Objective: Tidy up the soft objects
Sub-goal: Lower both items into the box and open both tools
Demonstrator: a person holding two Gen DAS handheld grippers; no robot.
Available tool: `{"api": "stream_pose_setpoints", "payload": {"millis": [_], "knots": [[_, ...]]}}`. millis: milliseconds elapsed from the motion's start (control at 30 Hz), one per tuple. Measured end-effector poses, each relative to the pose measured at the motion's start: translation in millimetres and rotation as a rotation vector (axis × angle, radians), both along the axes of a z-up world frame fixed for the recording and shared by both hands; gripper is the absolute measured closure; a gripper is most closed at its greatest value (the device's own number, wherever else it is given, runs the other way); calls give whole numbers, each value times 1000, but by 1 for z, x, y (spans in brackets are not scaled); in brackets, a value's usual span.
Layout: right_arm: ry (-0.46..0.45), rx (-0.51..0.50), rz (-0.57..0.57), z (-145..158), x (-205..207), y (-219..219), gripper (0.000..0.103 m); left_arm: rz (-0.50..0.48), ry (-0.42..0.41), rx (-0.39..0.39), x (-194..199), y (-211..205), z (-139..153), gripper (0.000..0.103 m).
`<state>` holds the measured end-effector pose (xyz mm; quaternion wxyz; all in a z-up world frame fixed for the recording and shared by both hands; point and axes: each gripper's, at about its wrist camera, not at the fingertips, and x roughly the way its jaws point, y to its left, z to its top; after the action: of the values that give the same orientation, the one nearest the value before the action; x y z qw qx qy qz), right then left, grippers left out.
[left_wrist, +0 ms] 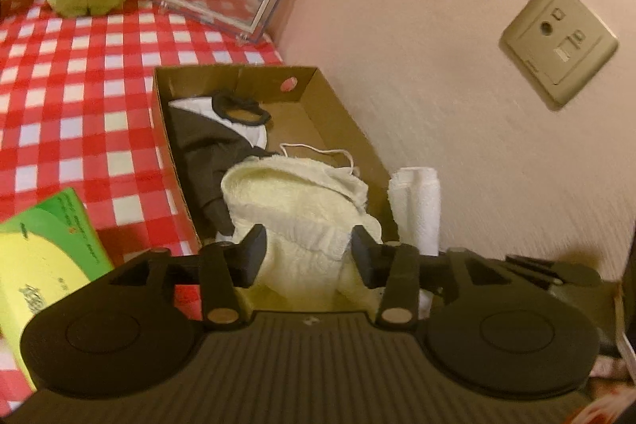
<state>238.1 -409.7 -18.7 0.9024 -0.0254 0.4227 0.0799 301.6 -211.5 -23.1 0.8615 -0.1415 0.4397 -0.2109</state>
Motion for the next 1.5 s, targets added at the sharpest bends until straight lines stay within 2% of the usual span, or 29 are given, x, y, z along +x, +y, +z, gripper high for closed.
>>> {"api": "stream_pose_setpoints", "payload": {"millis": [100, 467, 700, 800, 1000, 1100, 1133, 1167, 1500], "knots": [[3, -2, 4, -1, 1, 1, 82, 2, -23, 9, -7, 6, 7, 55], [18, -15, 23, 0, 0, 8, 82, 8, -19, 52, -29, 17, 7, 48], [17, -14, 29, 0, 1, 12, 82, 26, -26, 87, -35, 21, 5, 34], [17, -9, 28, 0, 2, 12, 82, 31, -35, 104, -37, 23, 5, 31], [13, 16, 20, 0, 6, 12, 82, 47, -52, 142, -41, 25, 6, 18], [11, 50, 0, 0, 5, 9, 63, 51, -64, 157, -43, 25, 8, 15], [1, 67, -2, 2, 4, 7, 53, 51, -72, 161, -45, 26, 9, 14], [-6, 76, -3, 3, 4, 6, 50, 50, -78, 162, -46, 26, 10, 13], [-30, 65, -14, 16, -15, 0, 50, 63, -147, 214, -66, 30, 23, 9]]}}
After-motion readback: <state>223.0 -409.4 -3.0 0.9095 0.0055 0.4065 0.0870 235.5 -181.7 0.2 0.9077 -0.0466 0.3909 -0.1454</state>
